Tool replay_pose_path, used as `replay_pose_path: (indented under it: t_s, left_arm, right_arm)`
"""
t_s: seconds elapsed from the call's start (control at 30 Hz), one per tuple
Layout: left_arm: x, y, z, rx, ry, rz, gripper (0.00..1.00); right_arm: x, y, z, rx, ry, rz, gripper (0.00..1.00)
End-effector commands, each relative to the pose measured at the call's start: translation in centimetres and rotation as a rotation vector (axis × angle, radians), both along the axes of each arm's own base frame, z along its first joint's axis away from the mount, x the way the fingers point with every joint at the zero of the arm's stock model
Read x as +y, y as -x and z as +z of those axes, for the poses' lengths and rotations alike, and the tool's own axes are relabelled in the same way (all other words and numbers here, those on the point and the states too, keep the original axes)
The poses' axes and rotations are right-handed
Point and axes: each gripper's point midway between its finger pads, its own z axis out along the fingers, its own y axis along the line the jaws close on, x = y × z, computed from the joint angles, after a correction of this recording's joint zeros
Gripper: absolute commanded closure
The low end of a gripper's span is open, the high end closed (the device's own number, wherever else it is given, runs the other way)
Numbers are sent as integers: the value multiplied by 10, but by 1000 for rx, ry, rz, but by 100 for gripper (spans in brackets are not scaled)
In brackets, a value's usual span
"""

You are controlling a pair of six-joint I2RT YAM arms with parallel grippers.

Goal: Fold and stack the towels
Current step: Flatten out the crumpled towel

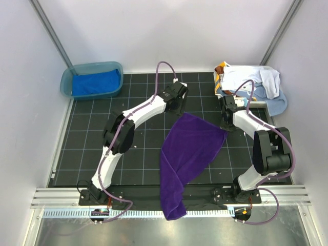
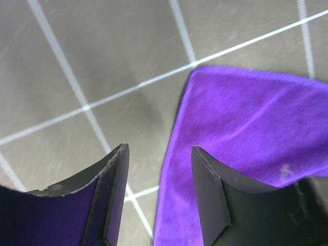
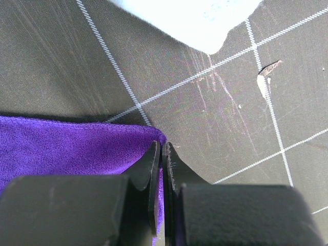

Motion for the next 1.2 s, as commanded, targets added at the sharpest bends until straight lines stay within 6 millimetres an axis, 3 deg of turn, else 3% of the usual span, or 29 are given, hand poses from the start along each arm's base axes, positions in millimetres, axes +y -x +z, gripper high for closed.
replay_pose_path:
  t_s: [0.0, 0.23, 0.47, 0.9, 1.17]
  left_arm:
    - [-26, -14, 7, -28, 74, -100, 44]
    - [-46, -34, -15, -81, 92, -202, 43]
    - [-49, -50, -25, -130, 104, -218, 41]
    - [-59, -32, -55, -54, 143, -308, 44]
    - [-57, -18, -65, -15, 150, -317, 53]
  right_arm:
    - [-2, -5, 4, -30, 10, 3, 99]
    - [0, -3, 1, -28, -8, 8, 99]
    - [2, -4, 7, -50, -21, 15, 99]
    - [4, -9, 10, -66, -34, 18, 99]
    - [4, -8, 10, -67, -33, 19, 99]
